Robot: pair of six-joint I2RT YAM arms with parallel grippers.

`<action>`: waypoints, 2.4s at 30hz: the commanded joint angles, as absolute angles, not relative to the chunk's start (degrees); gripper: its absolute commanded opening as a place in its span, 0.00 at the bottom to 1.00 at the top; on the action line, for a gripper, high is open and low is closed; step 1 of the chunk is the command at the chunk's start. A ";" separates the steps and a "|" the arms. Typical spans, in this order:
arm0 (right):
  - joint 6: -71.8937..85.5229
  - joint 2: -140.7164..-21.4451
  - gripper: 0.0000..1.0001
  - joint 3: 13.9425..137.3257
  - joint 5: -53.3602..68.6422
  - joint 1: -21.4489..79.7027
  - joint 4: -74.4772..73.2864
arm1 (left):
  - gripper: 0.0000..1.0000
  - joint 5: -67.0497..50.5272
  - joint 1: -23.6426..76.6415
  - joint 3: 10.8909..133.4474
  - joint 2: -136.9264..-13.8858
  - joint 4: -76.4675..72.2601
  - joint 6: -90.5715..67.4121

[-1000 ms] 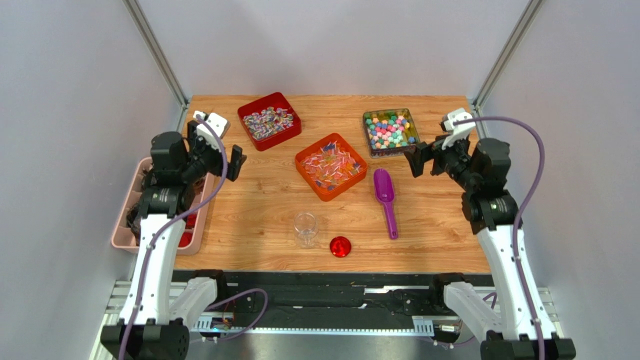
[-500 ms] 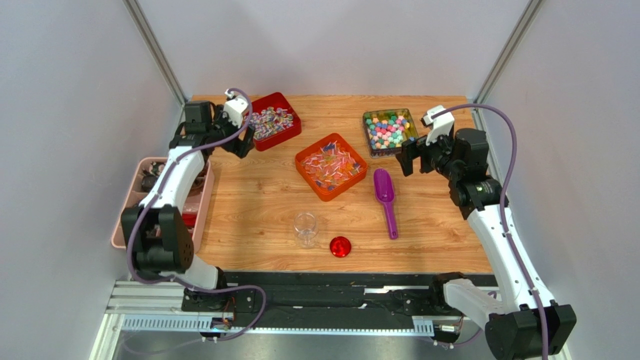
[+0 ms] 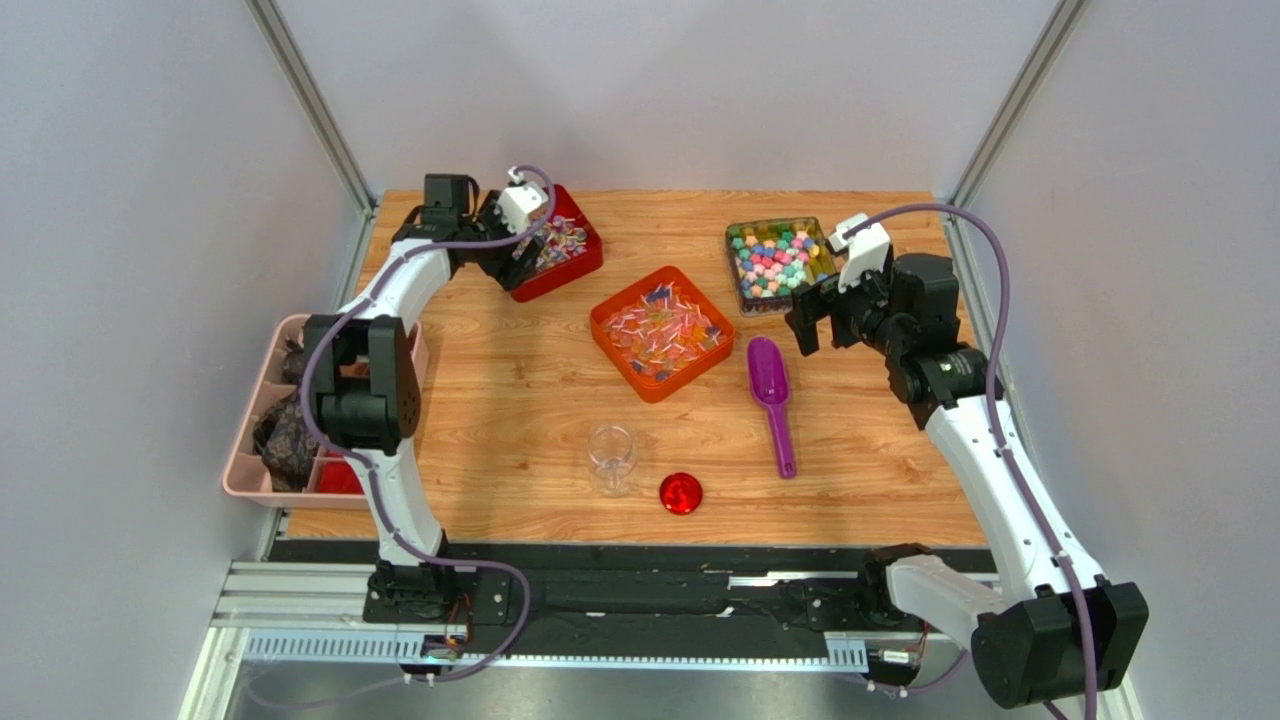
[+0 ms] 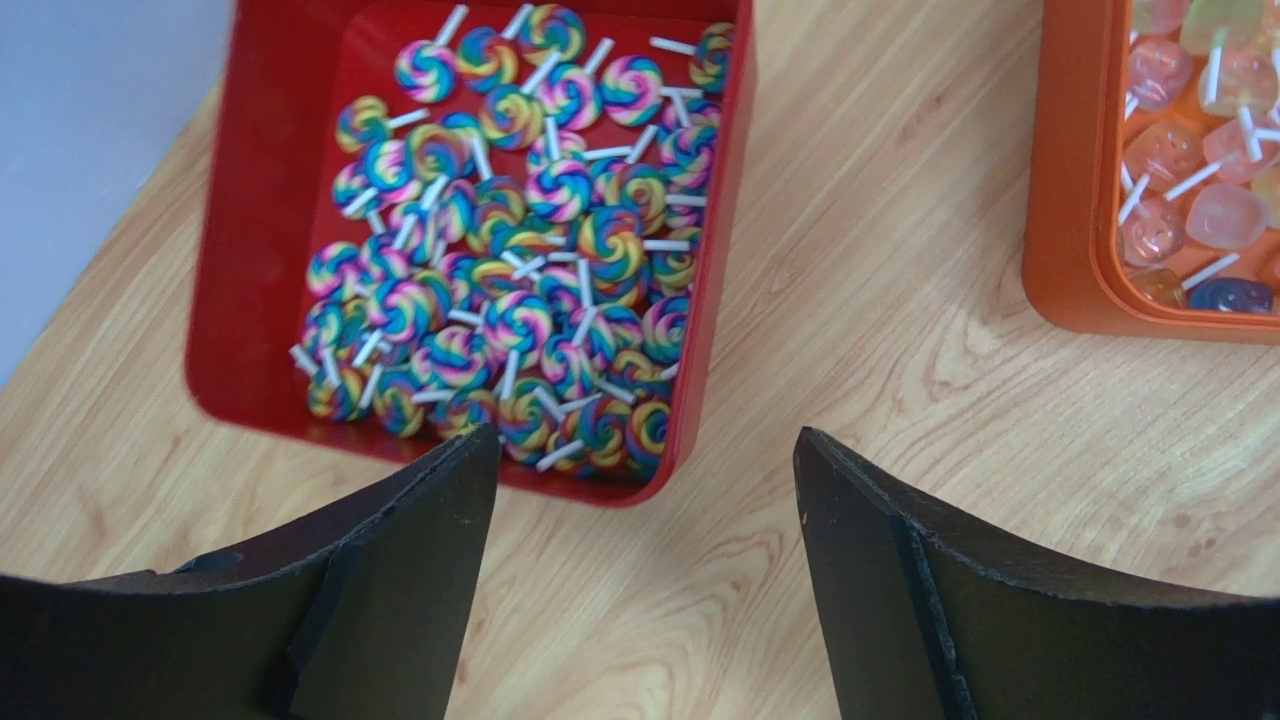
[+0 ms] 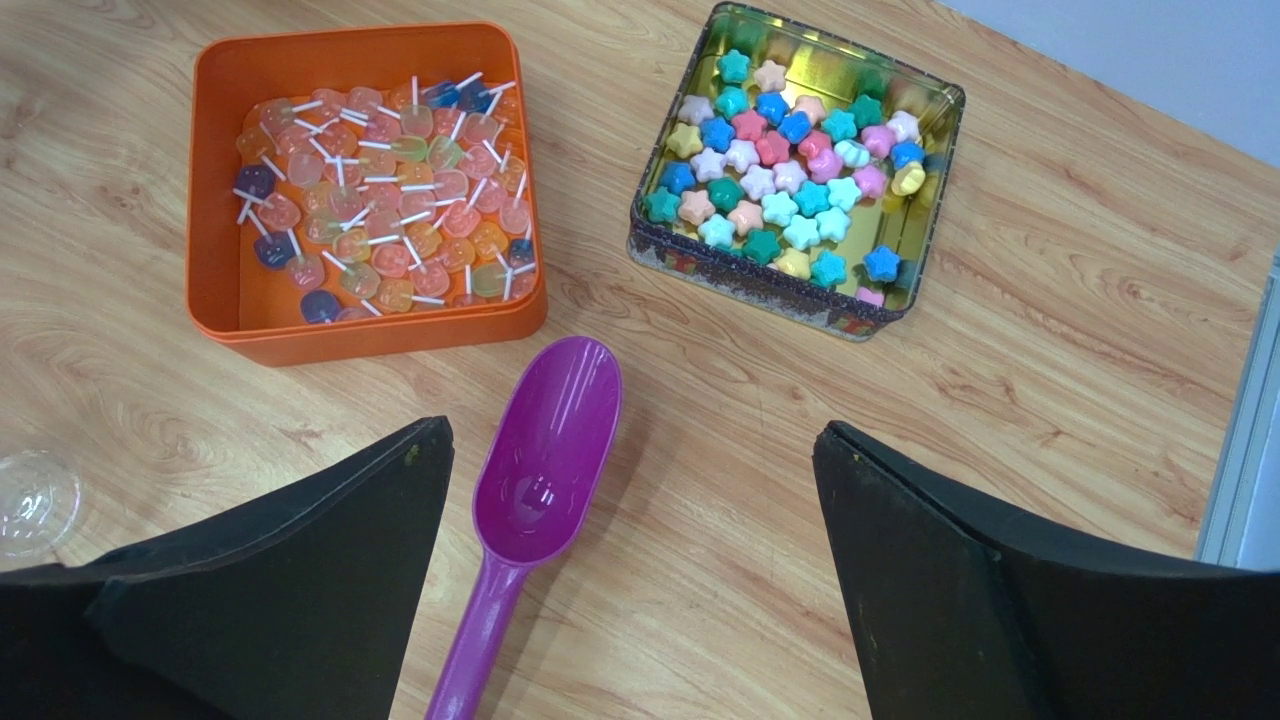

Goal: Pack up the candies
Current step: Move the storage box to the center of the board.

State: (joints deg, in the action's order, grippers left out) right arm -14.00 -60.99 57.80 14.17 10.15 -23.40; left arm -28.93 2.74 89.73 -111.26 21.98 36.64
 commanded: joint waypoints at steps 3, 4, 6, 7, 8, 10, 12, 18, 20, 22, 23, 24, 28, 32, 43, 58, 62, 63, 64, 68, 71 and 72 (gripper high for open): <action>-15.82 -62.22 0.96 58.18 13.01 11.07 -23.03 | 0.78 -31.38 3.87 97.37 -116.80 24.25 42.54; -15.91 -62.14 0.96 58.10 13.09 11.34 -23.03 | 0.76 -31.46 3.87 98.17 -118.29 24.61 42.63; -15.91 -62.40 0.96 58.10 13.01 11.51 -23.03 | 0.73 -31.29 3.87 99.83 -119.53 24.70 42.63; -15.91 -62.40 0.96 58.10 13.09 11.60 -23.03 | 0.73 -31.29 3.87 100.19 -120.66 24.78 42.98; -15.91 -62.49 0.96 58.10 13.18 11.69 -23.03 | 0.70 -31.29 3.87 100.54 -121.20 24.70 43.07; -16.08 -62.75 0.96 58.10 13.27 11.95 -23.03 | 0.67 -31.46 3.87 101.42 -122.60 24.78 43.50; -16.26 -63.02 0.96 58.10 13.18 12.30 -23.12 | 0.61 -32.07 3.87 101.78 -123.31 24.96 43.77; -17.14 -63.81 0.96 58.10 12.74 13.36 -23.38 | 0.56 -34.54 3.96 102.13 -124.28 27.33 46.23; -17.31 -64.07 0.96 58.10 12.39 13.62 -23.29 | 0.56 -34.72 3.96 102.04 -124.19 27.60 46.32; -17.40 -64.16 0.96 58.01 12.13 13.89 -23.38 | 0.52 -34.54 3.96 102.13 -124.36 27.60 46.32; -17.49 -64.33 0.96 58.01 12.13 14.06 -23.38 | 0.52 -34.63 3.96 102.48 -124.45 28.03 46.32; -17.58 -64.42 0.96 58.01 12.04 14.24 -23.38 | 0.52 -34.63 3.96 102.92 -124.89 28.47 46.75; -17.75 -64.60 0.96 58.01 11.69 14.50 -23.47 | 0.47 -34.10 4.22 105.81 -126.56 32.07 48.42; -17.93 -64.60 0.96 58.01 11.60 15.12 -23.47 | 0.42 -33.22 4.31 108.10 -127.97 34.89 49.30; -18.19 -65.39 0.96 58.27 11.08 16.52 -23.64 | 0.20 -29.54 4.75 111.09 -130.43 38.76 52.29; -18.37 -66.01 0.96 58.89 10.11 18.63 -24.17 | 0.00 -27.25 4.83 108.38 -128.32 45.61 57.13; -18.11 -66.18 0.96 59.50 10.02 19.16 -24.70 | 0.00 -27.33 4.75 104.86 -125.08 46.05 57.92; -17.93 -66.36 0.96 59.76 10.02 19.42 -24.96 | 0.00 -27.42 4.75 104.16 -124.55 46.32 57.92; -17.76 -66.71 0.96 60.46 10.02 19.51 -25.48 | 0.00 -27.77 4.75 102.76 -123.84 46.58 58.01; -17.14 -68.90 0.95 63.10 10.20 21.35 -27.68 | 0.00 -28.65 4.75 98.80 -119.55 46.93 58.01; -18.01 -71.80 0.92 66.17 9.06 23.55 -29.79 | 0.00 -29.18 4.66 95.37 -116.56 47.02 58.01; -18.10 -73.37 0.92 66.88 7.83 23.99 -30.23 | 0.00 -29.44 4.57 93.62 -115.93 46.93 57.83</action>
